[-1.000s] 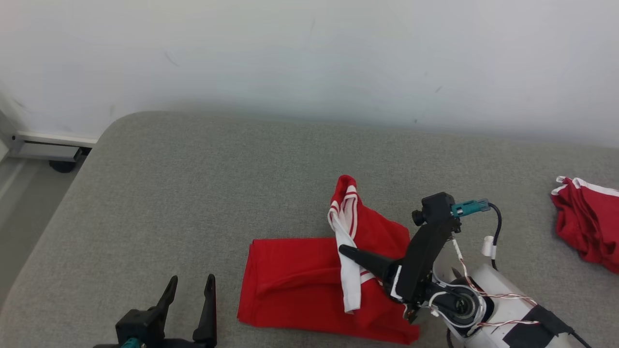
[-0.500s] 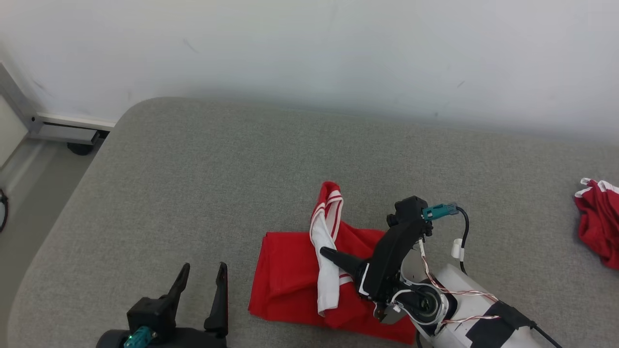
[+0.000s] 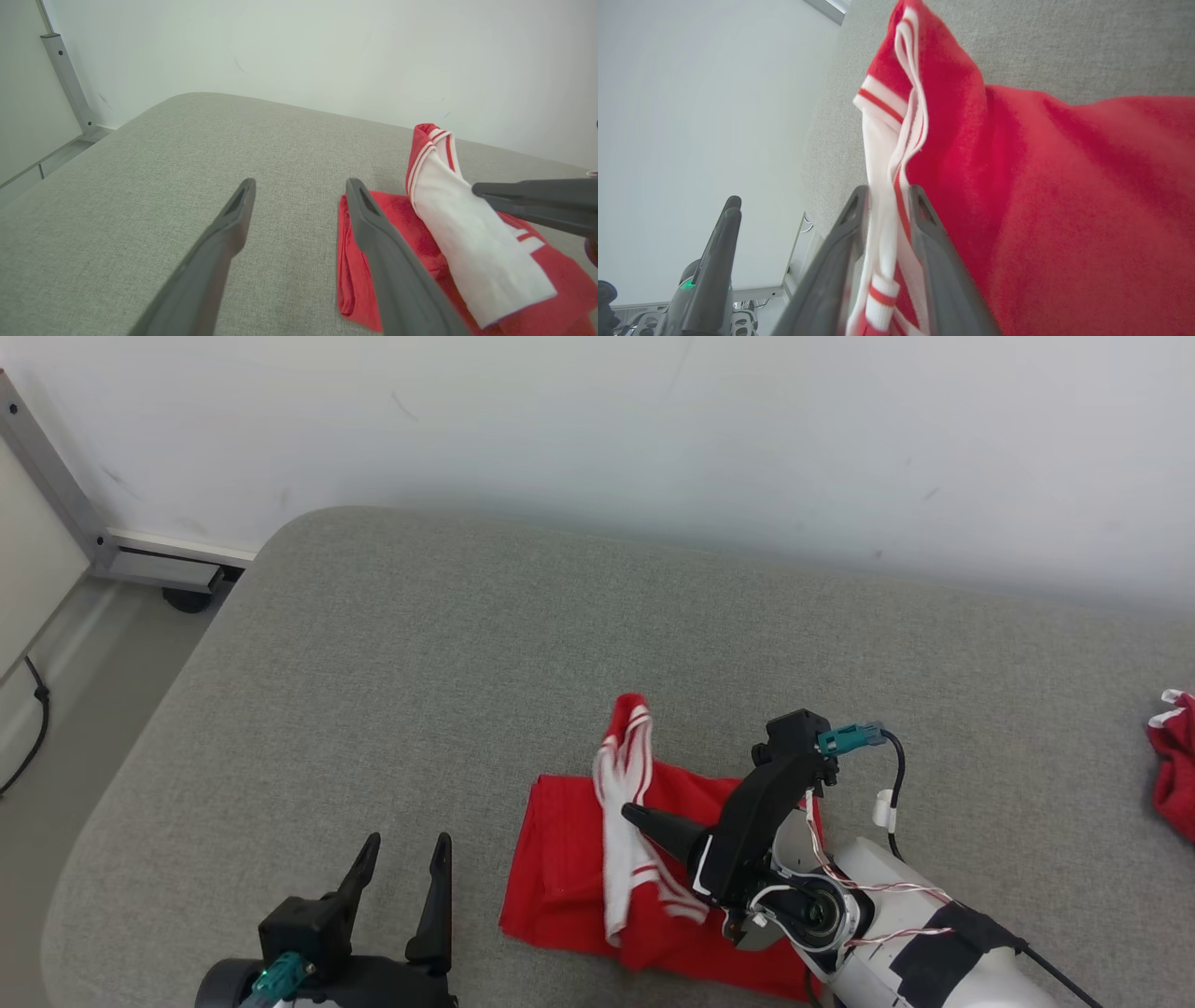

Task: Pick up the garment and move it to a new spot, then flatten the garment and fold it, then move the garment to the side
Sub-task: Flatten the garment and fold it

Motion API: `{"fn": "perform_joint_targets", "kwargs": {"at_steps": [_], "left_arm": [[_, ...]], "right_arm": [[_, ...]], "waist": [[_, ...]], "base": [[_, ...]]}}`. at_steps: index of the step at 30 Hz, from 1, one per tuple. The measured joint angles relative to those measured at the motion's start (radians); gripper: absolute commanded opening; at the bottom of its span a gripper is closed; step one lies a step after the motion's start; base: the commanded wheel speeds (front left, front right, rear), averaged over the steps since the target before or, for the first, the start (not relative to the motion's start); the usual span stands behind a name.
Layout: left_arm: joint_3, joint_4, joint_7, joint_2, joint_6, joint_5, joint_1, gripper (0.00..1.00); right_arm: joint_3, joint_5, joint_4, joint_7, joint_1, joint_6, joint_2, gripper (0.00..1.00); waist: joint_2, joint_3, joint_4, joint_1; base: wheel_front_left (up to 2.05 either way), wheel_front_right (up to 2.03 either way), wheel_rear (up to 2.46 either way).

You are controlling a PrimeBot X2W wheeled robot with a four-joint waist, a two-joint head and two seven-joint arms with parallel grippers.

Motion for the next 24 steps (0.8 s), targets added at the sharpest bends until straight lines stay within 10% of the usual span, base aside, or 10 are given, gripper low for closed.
{"fn": "perform_joint_targets", "kwargs": {"at_steps": [11, 24], "left_arm": [[0.014, 0.02, -0.014, 0.001, 0.008, -0.003, 0.004, 1.0], [0.026, 0.004, -0.029, 0.025, 0.017, 0.0, 0.062, 1.0]], "right_arm": [[0.029, -0.007, 0.043, -0.051, -0.044, 0.023, -0.008, 1.0], [0.14, -0.201, 0.072, -0.077, -0.036, 0.018, -0.187, 1.0]], "waist": [[0.0, -0.019, -0.028, 0.0], [0.0, -0.046, -0.097, 0.0]], "base": [[0.0, 0.0, 0.0], [0.0, 0.0, 0.0]]}}
